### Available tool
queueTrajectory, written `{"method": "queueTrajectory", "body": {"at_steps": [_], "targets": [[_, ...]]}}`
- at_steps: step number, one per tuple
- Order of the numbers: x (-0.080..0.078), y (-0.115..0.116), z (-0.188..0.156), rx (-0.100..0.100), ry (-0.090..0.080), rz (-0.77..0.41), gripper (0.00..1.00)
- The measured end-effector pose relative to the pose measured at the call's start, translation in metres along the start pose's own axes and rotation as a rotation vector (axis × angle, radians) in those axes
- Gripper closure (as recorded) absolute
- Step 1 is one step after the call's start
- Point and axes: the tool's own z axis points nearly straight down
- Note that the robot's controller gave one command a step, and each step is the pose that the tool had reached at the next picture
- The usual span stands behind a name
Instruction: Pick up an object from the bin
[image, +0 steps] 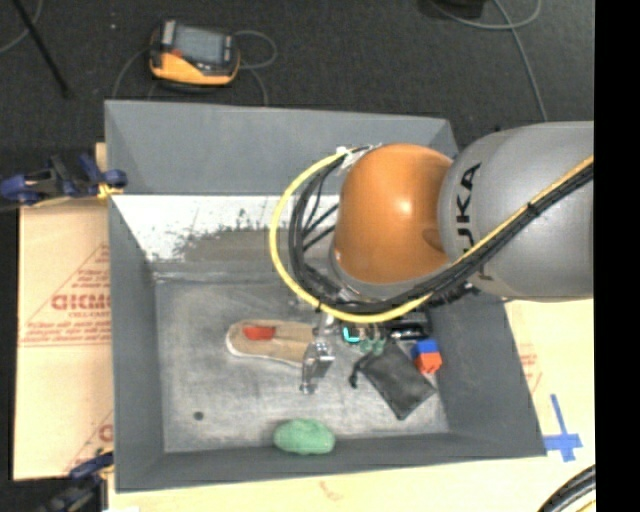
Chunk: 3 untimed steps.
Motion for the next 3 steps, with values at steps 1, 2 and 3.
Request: {"method": "queueTrajectory", "body": {"at_steps": [1,2,3], "targets": [[-0.002,0.000,-0.004,-0.001,-0.007,0.002,0.00],[-0.079,-0.034,0.100,0.001,-0.012,-0.034,1.00],[-0.079,-0.034,0.100,0.001,-0.012,-0.033,1.00]]}}
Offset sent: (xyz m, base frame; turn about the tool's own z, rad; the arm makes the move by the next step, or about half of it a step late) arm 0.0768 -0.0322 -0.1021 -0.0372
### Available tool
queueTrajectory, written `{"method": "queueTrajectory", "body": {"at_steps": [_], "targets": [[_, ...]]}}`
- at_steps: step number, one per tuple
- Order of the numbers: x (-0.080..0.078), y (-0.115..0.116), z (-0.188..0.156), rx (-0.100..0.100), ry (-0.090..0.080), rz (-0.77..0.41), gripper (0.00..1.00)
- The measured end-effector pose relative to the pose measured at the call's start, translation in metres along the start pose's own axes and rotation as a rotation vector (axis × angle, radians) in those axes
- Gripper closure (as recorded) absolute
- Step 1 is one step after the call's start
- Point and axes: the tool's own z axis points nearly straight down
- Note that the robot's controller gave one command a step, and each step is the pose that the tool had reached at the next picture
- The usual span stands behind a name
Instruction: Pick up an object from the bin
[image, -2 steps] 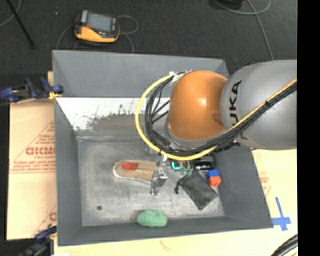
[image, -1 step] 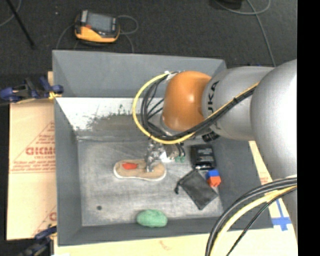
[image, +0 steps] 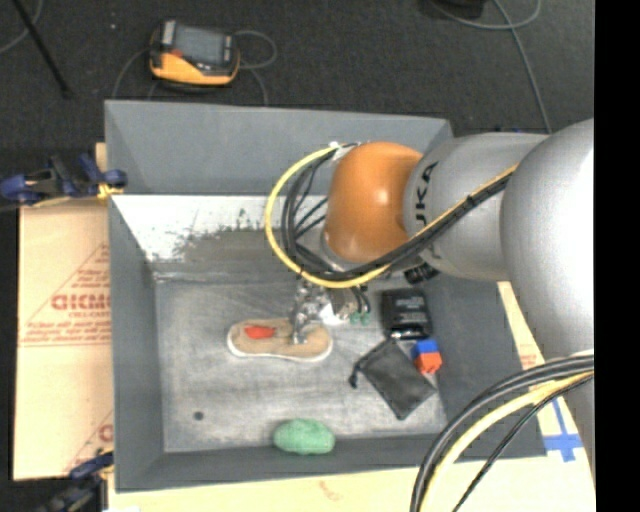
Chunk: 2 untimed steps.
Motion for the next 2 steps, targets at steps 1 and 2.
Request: {"method": "queueTrajectory", "body": {"at_steps": [1,2], "targets": [[0.001,0.010,-0.041,0.000,0.009,-0.009,1.00],[0.011,0.007,-0.087,0.001,0.005,-0.019,1.00]]}}
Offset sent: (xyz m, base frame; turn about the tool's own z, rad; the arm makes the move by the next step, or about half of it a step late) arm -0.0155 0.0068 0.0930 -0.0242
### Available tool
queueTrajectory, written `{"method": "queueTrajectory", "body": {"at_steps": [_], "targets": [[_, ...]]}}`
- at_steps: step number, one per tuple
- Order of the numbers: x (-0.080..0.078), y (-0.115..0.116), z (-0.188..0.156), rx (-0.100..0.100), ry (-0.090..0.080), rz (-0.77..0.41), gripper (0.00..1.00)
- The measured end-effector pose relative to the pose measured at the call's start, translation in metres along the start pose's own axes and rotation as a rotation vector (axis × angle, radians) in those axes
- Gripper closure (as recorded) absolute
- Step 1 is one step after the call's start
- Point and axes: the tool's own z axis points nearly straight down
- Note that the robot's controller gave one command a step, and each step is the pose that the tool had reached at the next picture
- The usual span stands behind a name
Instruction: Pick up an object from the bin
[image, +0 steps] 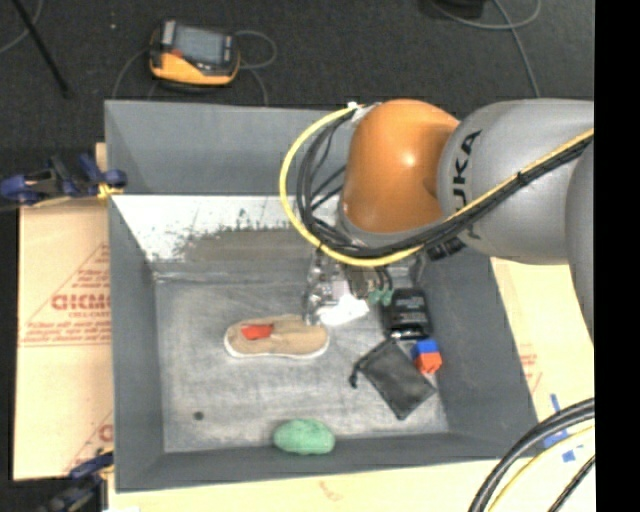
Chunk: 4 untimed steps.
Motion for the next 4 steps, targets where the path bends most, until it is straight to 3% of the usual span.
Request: {"method": "queueTrajectory", "body": {"at_steps": [1,2,3,4], "targets": [[-0.009,0.003,-0.036,0.000,-0.002,-0.139,1.00],[-0.001,-0.001,-0.029,0.001,-0.009,-0.371,1.00],[-0.003,-0.001,-0.004,-0.001,-0.003,-0.187,1.00],[0.021,0.056,0.035,-0.004,0.003,-0.093,0.00]]}}
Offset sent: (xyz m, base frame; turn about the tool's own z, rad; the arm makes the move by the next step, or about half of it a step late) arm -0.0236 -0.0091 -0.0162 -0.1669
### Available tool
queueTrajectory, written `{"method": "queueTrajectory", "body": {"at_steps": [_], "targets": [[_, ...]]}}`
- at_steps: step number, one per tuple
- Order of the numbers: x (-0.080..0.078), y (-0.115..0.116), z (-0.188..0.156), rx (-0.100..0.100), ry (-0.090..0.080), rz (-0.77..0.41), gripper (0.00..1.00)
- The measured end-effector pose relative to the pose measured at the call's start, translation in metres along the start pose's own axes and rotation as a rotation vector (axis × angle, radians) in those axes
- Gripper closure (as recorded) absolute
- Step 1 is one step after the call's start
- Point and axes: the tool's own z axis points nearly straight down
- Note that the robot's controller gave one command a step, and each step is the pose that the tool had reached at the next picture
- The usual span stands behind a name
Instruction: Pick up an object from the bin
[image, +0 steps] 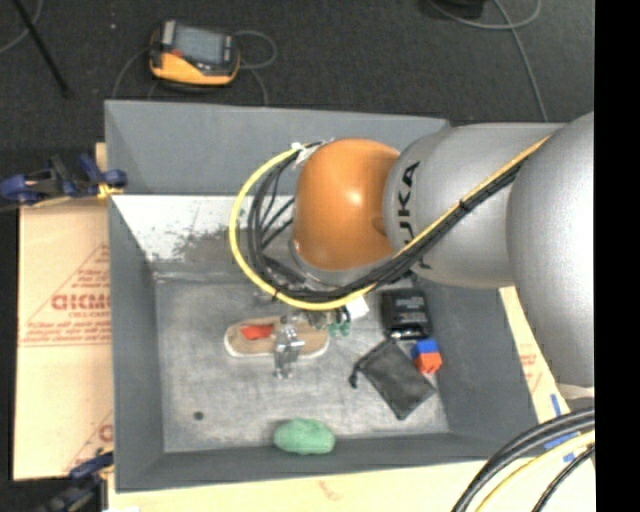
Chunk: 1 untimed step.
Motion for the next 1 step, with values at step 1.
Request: {"method": "queueTrajectory", "body": {"at_steps": [1], "targets": [[-0.0015,-0.0032,-0.0018,0.002,-0.004,0.005,0.00]]}}
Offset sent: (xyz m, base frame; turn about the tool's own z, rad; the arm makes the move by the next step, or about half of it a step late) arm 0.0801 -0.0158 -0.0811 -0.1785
